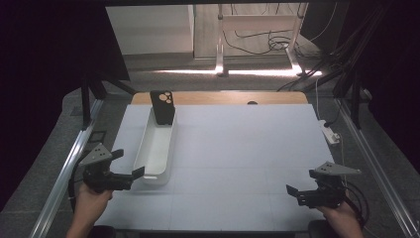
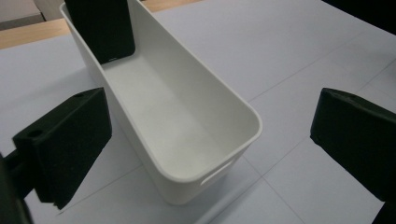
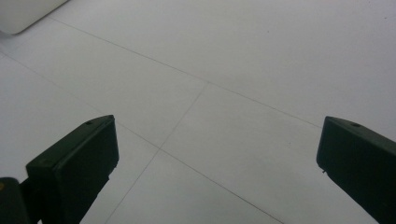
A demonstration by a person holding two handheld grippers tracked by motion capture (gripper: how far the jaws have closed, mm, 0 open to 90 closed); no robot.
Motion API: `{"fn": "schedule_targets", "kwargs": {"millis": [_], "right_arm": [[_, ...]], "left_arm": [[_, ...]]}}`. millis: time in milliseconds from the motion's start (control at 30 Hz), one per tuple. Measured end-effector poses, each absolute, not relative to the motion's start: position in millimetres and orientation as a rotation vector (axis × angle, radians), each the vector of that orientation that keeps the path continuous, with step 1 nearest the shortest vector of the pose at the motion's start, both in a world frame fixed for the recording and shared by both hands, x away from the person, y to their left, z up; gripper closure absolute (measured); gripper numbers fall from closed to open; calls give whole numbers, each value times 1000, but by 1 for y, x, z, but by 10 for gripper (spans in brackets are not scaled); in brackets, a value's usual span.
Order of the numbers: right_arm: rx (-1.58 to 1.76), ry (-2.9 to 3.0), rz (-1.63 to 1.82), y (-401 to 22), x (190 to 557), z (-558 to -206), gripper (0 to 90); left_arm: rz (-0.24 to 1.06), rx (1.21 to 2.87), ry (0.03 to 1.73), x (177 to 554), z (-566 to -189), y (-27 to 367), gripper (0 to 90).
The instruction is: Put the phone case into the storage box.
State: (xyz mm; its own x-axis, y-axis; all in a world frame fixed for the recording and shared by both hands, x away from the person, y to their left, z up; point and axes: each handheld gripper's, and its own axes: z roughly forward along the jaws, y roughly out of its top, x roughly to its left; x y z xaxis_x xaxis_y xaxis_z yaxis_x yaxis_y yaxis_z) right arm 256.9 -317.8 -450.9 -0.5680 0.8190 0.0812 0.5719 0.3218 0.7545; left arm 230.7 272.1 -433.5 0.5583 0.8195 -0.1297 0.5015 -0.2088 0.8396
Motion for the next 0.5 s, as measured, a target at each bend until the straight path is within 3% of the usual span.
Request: {"fn": "schedule_targets", "kwargs": {"millis": [500], "right_arm": [[1245,2276,1093,-317,257,-451,0]], "left_arm": [[463,1870,1123,205,-441,286,0]]}}
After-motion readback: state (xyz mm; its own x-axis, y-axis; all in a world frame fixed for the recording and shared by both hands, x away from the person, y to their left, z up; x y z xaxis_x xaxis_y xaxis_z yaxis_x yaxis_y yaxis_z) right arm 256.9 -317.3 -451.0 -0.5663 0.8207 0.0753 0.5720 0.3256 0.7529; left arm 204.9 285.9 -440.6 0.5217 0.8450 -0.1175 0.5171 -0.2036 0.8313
